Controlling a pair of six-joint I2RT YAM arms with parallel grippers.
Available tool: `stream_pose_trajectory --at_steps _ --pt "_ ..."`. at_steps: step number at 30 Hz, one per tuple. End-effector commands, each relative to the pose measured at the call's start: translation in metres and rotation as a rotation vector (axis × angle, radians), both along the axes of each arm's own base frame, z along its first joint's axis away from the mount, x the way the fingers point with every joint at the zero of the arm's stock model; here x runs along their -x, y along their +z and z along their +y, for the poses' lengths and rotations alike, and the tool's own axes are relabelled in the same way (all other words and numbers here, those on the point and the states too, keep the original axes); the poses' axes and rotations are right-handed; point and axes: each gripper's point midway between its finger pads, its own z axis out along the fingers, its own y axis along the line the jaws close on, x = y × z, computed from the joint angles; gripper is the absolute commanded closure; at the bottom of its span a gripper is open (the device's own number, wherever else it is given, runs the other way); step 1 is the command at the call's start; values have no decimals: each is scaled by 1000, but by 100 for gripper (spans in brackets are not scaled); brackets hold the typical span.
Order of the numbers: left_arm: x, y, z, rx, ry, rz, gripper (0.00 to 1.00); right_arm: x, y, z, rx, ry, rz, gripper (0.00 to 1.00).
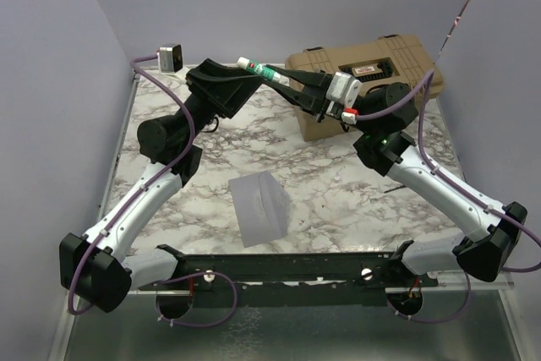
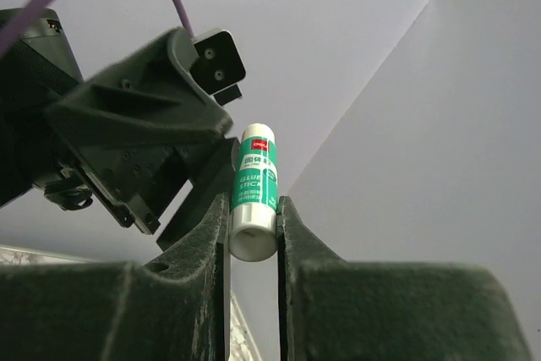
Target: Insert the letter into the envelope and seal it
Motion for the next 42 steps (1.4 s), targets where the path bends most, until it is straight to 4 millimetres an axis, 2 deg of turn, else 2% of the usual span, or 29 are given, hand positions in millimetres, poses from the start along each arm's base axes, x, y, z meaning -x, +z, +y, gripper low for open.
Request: stream_pose_trajectory --at_steps 1,6,11,18,24,29,30,31,34,35,38,42 --pt "5 5 -2 -26 -4 -12 27 -3 2 -11 -17 -47 32 99" --pt "-3 7 -8 -128 40 -11 14 -2 -6 -12 13 -39 76 99" --pt "-17 -6 -8 -193 55 84 1 -4 -12 -20 24 -7 135 99" --pt "-22 -15 -8 -206 -43 184 1 -18 -22 -41 53 105 267 99" --pt "-29 -2 -1 -102 -93 250 1 -22 -22 -51 93 141 368 99" --pt "-42 -17 -8 -93 -158 342 1 -21 -27 -52 117 175 402 99" --pt "-43 -20 -10 -96 -173 356 2 -22 -30 -52 128 179 411 99" --pt "-43 -21 -11 -100 -184 360 7 -22 -31 -52 139 184 412 99" --pt "-42 -24 -13 -114 -200 351 33 -22 -37 -51 165 195 402 99" --pt "-43 -27 -14 -118 -205 359 39 -22 -39 -51 176 199 390 99" --pt "-45 -35 -15 -116 -231 384 46 -24 -45 -49 197 204 385 99" --pt "-44 -43 -13 -102 -256 405 45 -30 -50 -48 234 202 376 99"
